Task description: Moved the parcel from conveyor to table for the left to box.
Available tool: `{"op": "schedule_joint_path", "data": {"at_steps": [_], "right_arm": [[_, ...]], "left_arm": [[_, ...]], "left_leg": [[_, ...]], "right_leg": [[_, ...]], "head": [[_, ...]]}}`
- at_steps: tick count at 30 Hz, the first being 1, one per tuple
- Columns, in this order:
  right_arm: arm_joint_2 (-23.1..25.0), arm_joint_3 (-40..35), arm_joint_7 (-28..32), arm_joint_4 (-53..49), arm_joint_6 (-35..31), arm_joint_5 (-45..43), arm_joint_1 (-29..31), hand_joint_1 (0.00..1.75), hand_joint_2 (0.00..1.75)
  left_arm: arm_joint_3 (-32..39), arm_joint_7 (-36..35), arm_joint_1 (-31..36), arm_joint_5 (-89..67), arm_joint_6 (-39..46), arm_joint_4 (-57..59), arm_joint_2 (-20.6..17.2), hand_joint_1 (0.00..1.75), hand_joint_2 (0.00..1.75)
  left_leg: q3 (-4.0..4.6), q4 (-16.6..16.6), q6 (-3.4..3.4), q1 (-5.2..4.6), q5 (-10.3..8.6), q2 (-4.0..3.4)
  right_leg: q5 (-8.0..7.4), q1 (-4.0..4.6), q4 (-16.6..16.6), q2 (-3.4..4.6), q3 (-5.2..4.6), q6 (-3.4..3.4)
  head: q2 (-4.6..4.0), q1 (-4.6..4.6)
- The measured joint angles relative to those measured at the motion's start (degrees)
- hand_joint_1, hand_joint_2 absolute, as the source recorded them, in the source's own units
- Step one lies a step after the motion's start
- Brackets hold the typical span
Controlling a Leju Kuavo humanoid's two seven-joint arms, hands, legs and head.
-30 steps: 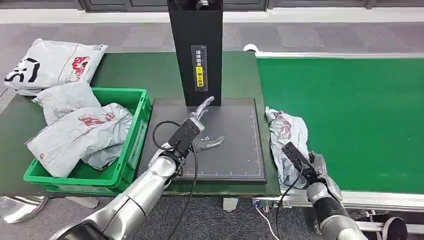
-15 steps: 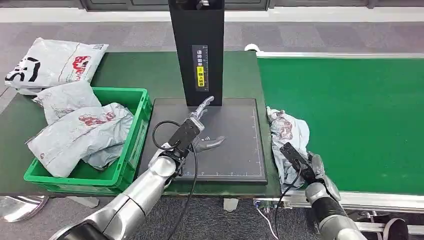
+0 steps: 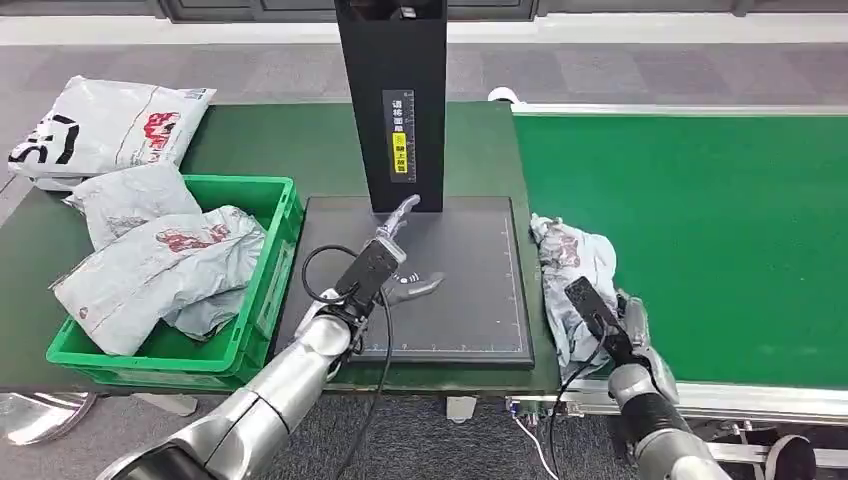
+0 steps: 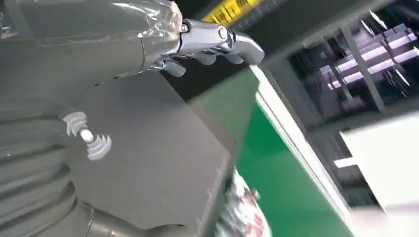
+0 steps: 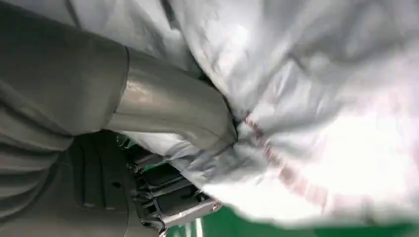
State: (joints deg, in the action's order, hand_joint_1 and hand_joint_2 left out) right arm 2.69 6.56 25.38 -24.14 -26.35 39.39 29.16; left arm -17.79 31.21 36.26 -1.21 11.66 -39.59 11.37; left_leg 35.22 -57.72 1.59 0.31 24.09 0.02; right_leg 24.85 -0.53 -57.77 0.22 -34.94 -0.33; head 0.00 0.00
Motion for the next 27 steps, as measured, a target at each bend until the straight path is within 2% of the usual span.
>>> {"op": "schedule_joint_path", "data": {"at_steps": [2, 3, 5, 8, 23, 27], "right_arm": [[0.8, -2.3, 7.0, -9.2, -5.7, -12.1, -0.7, 1.75, 1.75], [1.2, -4.3, 6.9, -13.8, -6.9, -15.7, -0.3, 1.75, 1.75], [1.6, -8.0, 1.1, -21.4, -7.7, -15.3, 0.9, 1.75, 1.75], [2.3, -11.0, 1.1, -26.9, -8.5, -16.0, 1.1, 1.75, 1.75], [4.5, -17.6, 3.1, -29.1, -7.1, -17.7, 2.3, 1.75, 1.75], [5.0, -19.7, 0.2, -28.3, -3.1, -17.0, 3.5, 1.75, 1.75]], "left_arm": [[0.2, 0.3, 1.3, 2.2, 2.6, 2.6, -0.1, 0.00, 1.75], [0.4, 0.7, 2.0, 2.7, 2.8, 3.9, -0.3, 0.00, 1.75], [0.3, 1.6, 3.1, 2.9, 2.8, 5.8, -0.4, 0.00, 1.75], [0.4, 2.0, 4.1, 2.8, 2.9, 7.5, -0.3, 0.00, 1.75], [0.4, 2.3, 4.8, 4.2, 4.1, 9.7, -0.3, 0.00, 1.75], [0.4, 2.3, 4.9, 4.4, 4.2, 9.8, -0.3, 0.00, 1.75]], "left_leg": [[0.29, 0.0, -0.02, -0.15, -0.16, 0.04], [0.34, 0.0, 0.04, -0.17, -0.21, 0.01], [0.29, 0.0, 0.07, -0.11, -0.24, -0.05], [0.31, 0.0, 0.07, -0.11, -0.24, 0.04], [0.38, 0.0, 0.05, -0.13, -0.26, 0.18], [0.37, 0.0, 0.06, -0.13, -0.25, 0.17]], "right_leg": [[-0.08, -0.13, -0.2, -0.01, -0.44, -0.01], [-0.14, -0.18, -0.2, 0.03, -0.58, -0.06], [-0.13, -0.12, -0.2, 0.09, -0.54, -0.06], [-0.12, -0.09, -0.2, 0.01, -0.50, -0.07], [-0.12, -0.10, -0.2, -0.11, -0.50, -0.06], [-0.12, -0.09, -0.2, -0.06, -0.51, -0.06]], "head": [[0.00, 0.00], [0.00, 0.00], [0.00, 0.00], [0.00, 0.00], [0.00, 0.00], [0.00, 0.00]]}}
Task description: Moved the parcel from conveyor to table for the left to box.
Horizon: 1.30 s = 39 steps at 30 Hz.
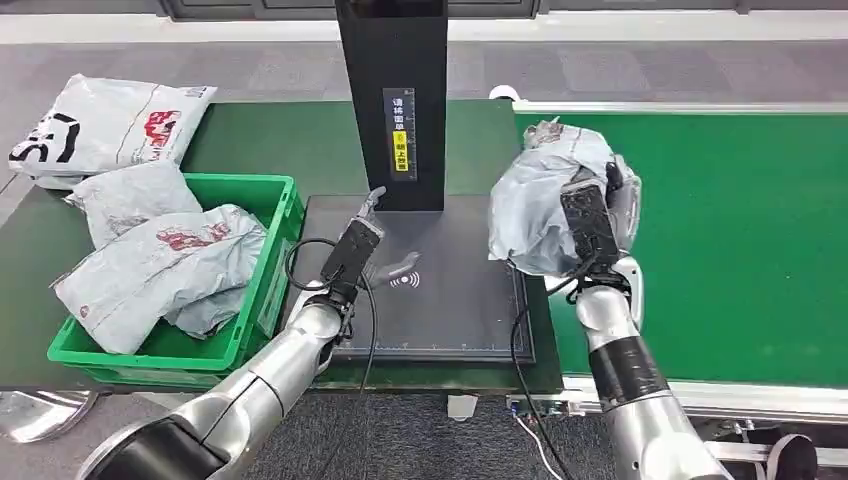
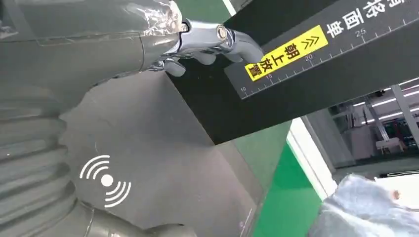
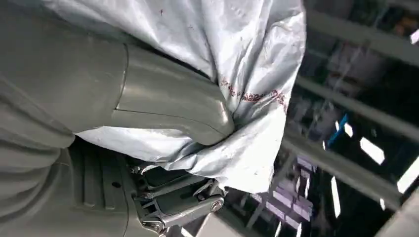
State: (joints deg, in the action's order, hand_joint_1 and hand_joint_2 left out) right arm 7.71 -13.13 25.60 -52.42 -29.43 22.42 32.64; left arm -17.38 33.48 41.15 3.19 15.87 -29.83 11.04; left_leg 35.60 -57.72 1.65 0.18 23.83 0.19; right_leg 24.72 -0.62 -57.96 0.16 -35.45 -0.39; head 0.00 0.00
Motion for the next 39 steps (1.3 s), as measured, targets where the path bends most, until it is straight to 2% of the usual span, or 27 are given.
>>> {"op": "schedule_joint_path", "data": {"at_steps": [6, 12, 17, 24, 25, 26, 29, 33, 39], "right_arm": [[2.0, -7.4, -8.5, 4.6, 13.5, 3.0, 0.5, 1.75, 1.75], [3.0, -15.5, -11.7, 9.1, 22.9, 5.0, -0.2, 1.75, 1.75], [3.4, -20.4, -13.6, 11.0, 26.8, 6.4, -0.7, 1.75, 1.75], [3.4, -24.3, -13.3, 11.7, 28.1, 7.1, -1.1, 1.75, 1.75], [3.4, -24.5, -13.2, 11.8, 28.4, 7.1, -1.1, 0.42, 1.75], [3.4, -24.8, -13.1, 11.8, 28.6, 7.3, -1.1, 0.00, 1.75], [3.4, -25.6, -13.3, 11.8, 28.0, 8.1, -1.1, 0.00, 1.75], [4.0, -25.6, -14.7, 11.8, 21.7, 10.1, -1.7, 0.00, 1.75], [4.3, -25.6, -14.8, 11.8, 20.8, 10.5, -1.9, 0.00, 1.75]], "left_arm": [[0.0, -1.3, 0.5, 0.8, -0.5, 0.1, 0.0, 0.00, 1.75], [0.0, -2.0, 0.7, 1.0, -0.9, 0.2, -0.4, 0.00, 1.75], [0.0, -3.1, 0.7, 1.0, -0.9, 0.2, -0.5, 0.00, 1.75], [0.0, -3.5, 0.7, 0.9, -0.9, 0.2, -0.4, 0.00, 1.75], [0.0, -3.5, 0.7, 0.8, -0.9, 0.2, -0.4, 0.00, 1.75], [0.0, -3.5, 0.7, 0.8, -0.8, 0.1, -0.4, 0.00, 1.75], [0.0, -3.5, 0.6, 0.6, -0.6, 0.0, -0.3, 0.00, 1.75], [0.0, -3.7, 0.6, 0.4, -0.6, -1.0, -0.3, 0.00, 1.75], [0.0, -3.8, 0.2, 0.3, -0.6, -1.8, -0.3, 0.00, 1.75]], "left_leg": [[0.00, 0.0, 0.05, 0.08, -0.04, 0.02], [0.01, 0.0, 0.06, 0.08, -0.03, 0.04], [0.01, 0.0, 0.05, 0.07, -0.03, 0.05], [-0.03, 0.0, 0.06, 0.05, -0.03, 0.00], [-0.03, 0.0, 0.06, 0.06, -0.03, 0.00], [-0.04, 0.0, 0.06, 0.06, -0.03, -0.01], [-0.04, 0.0, 0.06, 0.07, -0.03, -0.01], [-0.04, 0.0, 0.06, 0.07, -0.03, -0.01], [-0.03, 0.0, 0.06, 0.05, -0.03, -0.01]], "right_leg": [[0.01, 0.02, 0.0, -0.02, -0.01, -0.02], [0.02, 0.10, 0.0, -0.01, -0.02, -0.02], [0.02, 0.07, 0.0, -0.02, -0.01, -0.01], [0.01, 0.06, 0.0, -0.01, -0.01, -0.02], [0.01, 0.06, 0.0, -0.01, -0.01, -0.02], [0.01, 0.06, 0.0, -0.01, -0.01, -0.02], [0.01, 0.06, 0.0, -0.01, -0.01, -0.02], [0.01, 0.07, 0.0, -0.01, -0.01, -0.02], [0.01, 0.06, 0.0, -0.01, -0.01, -0.02]], "head": [[0.00, 0.00], [0.00, 0.00], [0.00, 0.00], [0.00, 0.00], [0.00, 0.00], [0.00, 0.00], [0.00, 0.00], [0.00, 0.00], [0.00, 0.00]]}}
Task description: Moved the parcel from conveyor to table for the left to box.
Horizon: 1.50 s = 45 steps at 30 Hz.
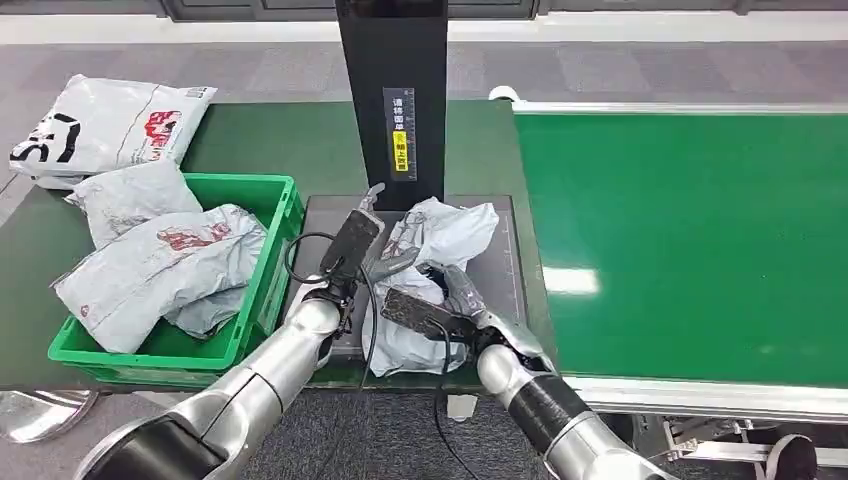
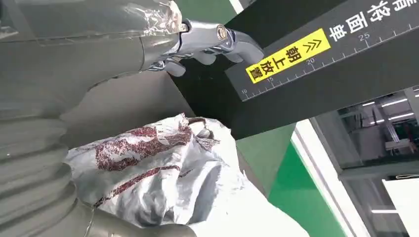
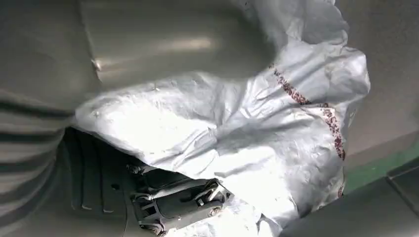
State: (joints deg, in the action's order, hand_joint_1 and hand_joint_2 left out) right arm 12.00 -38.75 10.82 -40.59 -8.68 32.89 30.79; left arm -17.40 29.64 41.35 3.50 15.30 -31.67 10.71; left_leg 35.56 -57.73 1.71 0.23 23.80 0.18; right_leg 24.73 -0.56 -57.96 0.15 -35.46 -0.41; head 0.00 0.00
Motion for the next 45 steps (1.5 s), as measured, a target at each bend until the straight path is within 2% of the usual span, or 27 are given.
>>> {"op": "schedule_joint_path", "data": {"at_steps": [2, 6, 11, 19, 24, 30, 33, 43, 44, 45], "right_arm": [[0.0, 0.0, 0.1, 0.0, -1.2, 0.0, -0.2, 0.00, 1.75], [-0.1, 2.0, 2.1, -2.8, -12.1, -1.1, -2.4, 0.00, 1.75], [-1.9, 9.7, 9.2, -11.8, -18.7, -7.1, -7.1, 0.00, 1.75], [-3.2, 19.4, 17.4, -18.9, -22.6, -16.1, -12.0, 0.00, 1.75], [-3.6, 22.9, 20.2, -21.9, -24.2, -19.0, -14.5, 0.00, 1.75], [-3.8, 24.5, 18.8, -24.4, -22.7, -18.6, -15.7, 0.00, 1.75], [-3.8, 24.8, 18.4, -25.3, -21.8, -17.8, -16.2, 0.00, 1.75], [-3.8, 25.6, 17.9, -26.5, -21.5, -17.6, -16.9, 0.00, 1.75], [-3.8, 25.6, 17.9, -26.6, -21.5, -17.6, -16.9, 0.00, 1.75], [-3.8, 25.6, 17.9, -26.6, -21.5, -17.6, -16.9, 0.00, 1.75]], "left_arm": [[0.0, 0.0, -0.2, 0.0, 0.0, -0.3, 0.0, 0.00, 1.75], [0.0, 0.5, -1.2, -0.6, 0.3, -2.0, 0.0, 0.00, 1.75], [0.0, 0.5, -3.3, -0.9, -0.3, -5.8, -0.1, 0.00, 1.75], [0.0, 0.2, -6.0, -0.8, -3.6, -10.4, -0.6, 0.00, 1.75], [-1.7, -1.6, -6.5, -7.1, -8.5, -10.7, -1.2, 0.00, 1.75], [-11.8, -3.8, -6.4, -27.1, -16.0, -6.9, -2.6, 0.00, 1.75], [-16.7, -4.9, -6.0, -34.1, -16.4, -3.6, -2.8, 0.00, 1.75], [-21.6, -5.2, -3.5, -35.0, -16.4, 0.3, -3.0, 0.00, 1.75], [-21.7, -5.2, -3.4, -35.0, -16.4, 0.5, -3.0, 0.09, 1.75], [-21.8, -5.3, -3.3, -35.1, -16.4, 0.6, -3.0, 1.75, 1.75]], "left_leg": [[0.00, 0.0, 0.00, 0.00, 0.00, 0.00], [0.00, 0.0, 0.00, -0.01, 0.00, 0.02], [0.02, 0.0, -0.05, -0.03, 0.04, 0.07], [0.01, 0.0, -0.04, -0.06, 0.06, 0.03], [0.01, 0.0, -0.04, -0.06, 0.06, 0.02], [0.01, 0.0, -0.05, -0.07, 0.06, 0.00], [0.00, 0.0, -0.05, -0.07, 0.06, -0.01], [-0.15, 0.0, -0.12, -0.06, 0.12, -0.01], [-0.18, 0.0, -0.12, -0.06, 0.12, -0.01], [-0.20, 0.0, -0.12, -0.06, 0.12, -0.01]], "right_leg": [[0.00, 0.00, 0.0, 0.00, 0.00, 0.00], [0.00, -0.01, 0.0, -0.01, 0.00, 0.00], [0.01, -0.03, 0.0, -0.01, 0.01, 0.02], [0.02, -0.07, 0.0, 0.00, -0.01, 0.03], [0.02, -0.07, 0.0, 0.00, -0.01, 0.03], [0.02, -0.07, 0.0, 0.02, -0.01, 0.03], [0.02, -0.07, 0.0, 0.01, 0.00, 0.03], [0.04, -0.06, 0.0, 0.00, 0.19, 0.06], [0.04, -0.06, 0.0, 0.00, 0.21, 0.06], [0.04, -0.06, 0.0, 0.00, 0.22, 0.06]], "head": [[0.00, 0.00], [0.00, 0.00], [0.00, 0.00], [0.00, 0.00], [0.00, 0.00], [0.00, 0.00], [0.00, 0.00], [0.00, 0.00], [0.00, 0.00], [0.00, 0.00]]}}
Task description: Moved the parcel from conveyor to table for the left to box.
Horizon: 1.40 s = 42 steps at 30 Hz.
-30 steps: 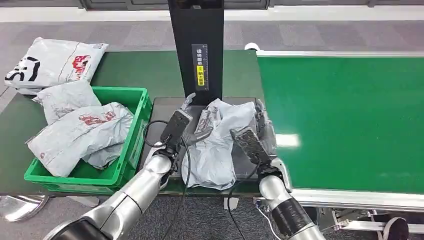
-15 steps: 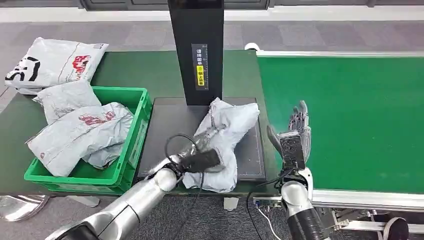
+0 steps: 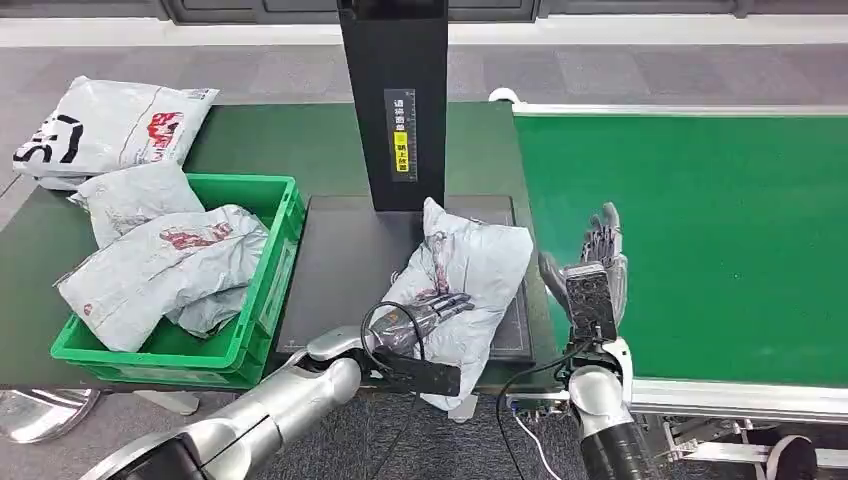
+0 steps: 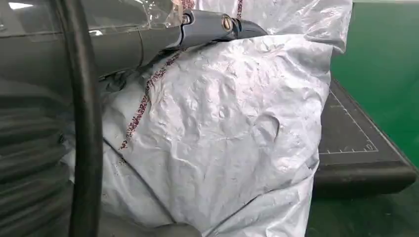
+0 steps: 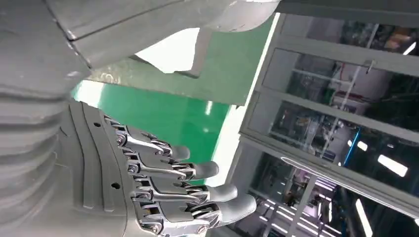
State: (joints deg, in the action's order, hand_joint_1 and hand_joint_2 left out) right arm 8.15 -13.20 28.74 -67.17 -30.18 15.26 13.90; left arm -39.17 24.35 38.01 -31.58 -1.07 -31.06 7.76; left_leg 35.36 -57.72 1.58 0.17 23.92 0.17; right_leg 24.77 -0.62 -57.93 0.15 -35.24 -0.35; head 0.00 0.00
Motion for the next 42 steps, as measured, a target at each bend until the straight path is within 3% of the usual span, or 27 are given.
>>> {"op": "schedule_joint_path", "data": {"at_steps": [6, 11, 18, 31, 38, 42], "right_arm": [[0.0, 0.0, -0.3, -1.8, 1.1, 1.0, -1.2, 0.00, 1.75], [0.0, 0.2, -0.5, -3.3, 1.6, 1.4, -2.9, 0.00, 1.75], [0.1, 0.2, 0.6, -2.7, 1.4, -0.7, -2.6, 0.00, 1.75], [0.9, 0.3, 1.0, -0.7, 2.4, -2.6, -0.6, 0.00, 1.75], [0.9, 0.6, 1.0, -0.7, 1.9, -2.4, -0.7, 0.00, 1.75], [0.9, 1.4, 1.0, -0.7, 1.5, -2.4, -0.9, 0.00, 1.75]], "left_arm": [[-0.9, -5.4, 0.6, -4.6, 5.2, 1.7, 0.4, 1.75, 1.75], [1.9, -3.4, 0.7, 0.1, 10.6, 1.5, 0.9, 1.75, 1.75], [11.2, 2.3, -0.1, 13.4, 9.5, -4.1, 1.0, 1.75, 1.75], [18.7, 1.8, -0.1, 18.0, 12.2, -12.9, -0.4, 1.75, 1.75], [22.9, -3.0, 2.4, 12.2, 30.7, -15.7, -4.8, 1.75, 1.75], [27.6, -4.8, 4.6, 9.9, 35.5, -16.0, -8.3, 1.75, 1.75]], "left_leg": [[-0.07, 0.0, -0.01, 0.00, 0.00, 0.01], [-0.08, 0.0, 0.00, 0.00, 0.00, -0.01], [0.00, 0.0, 0.03, 0.01, -0.11, -0.01], [0.15, 0.0, 0.03, 0.01, -0.09, 0.02], [0.17, 0.0, 0.07, 0.04, -0.11, -0.12], [0.17, 0.0, 0.12, 0.12, -0.14, -0.17]], "right_leg": [[0.00, 0.00, 0.0, -0.01, 0.09, 0.00], [-0.02, -0.01, 0.0, 0.00, 0.08, 0.00], [-0.04, 0.01, 0.0, 0.00, 0.02, -0.03], [-0.01, 0.01, 0.0, -0.02, -0.10, -0.02], [-0.04, 0.05, 0.0, 0.10, -0.23, -0.06], [-0.06, 0.12, 0.0, 0.11, -0.24, -0.09]], "head": [[0.00, 0.00], [0.00, 0.00], [0.00, 0.00], [0.00, 0.00], [0.00, 0.00], [0.00, 0.00]]}}
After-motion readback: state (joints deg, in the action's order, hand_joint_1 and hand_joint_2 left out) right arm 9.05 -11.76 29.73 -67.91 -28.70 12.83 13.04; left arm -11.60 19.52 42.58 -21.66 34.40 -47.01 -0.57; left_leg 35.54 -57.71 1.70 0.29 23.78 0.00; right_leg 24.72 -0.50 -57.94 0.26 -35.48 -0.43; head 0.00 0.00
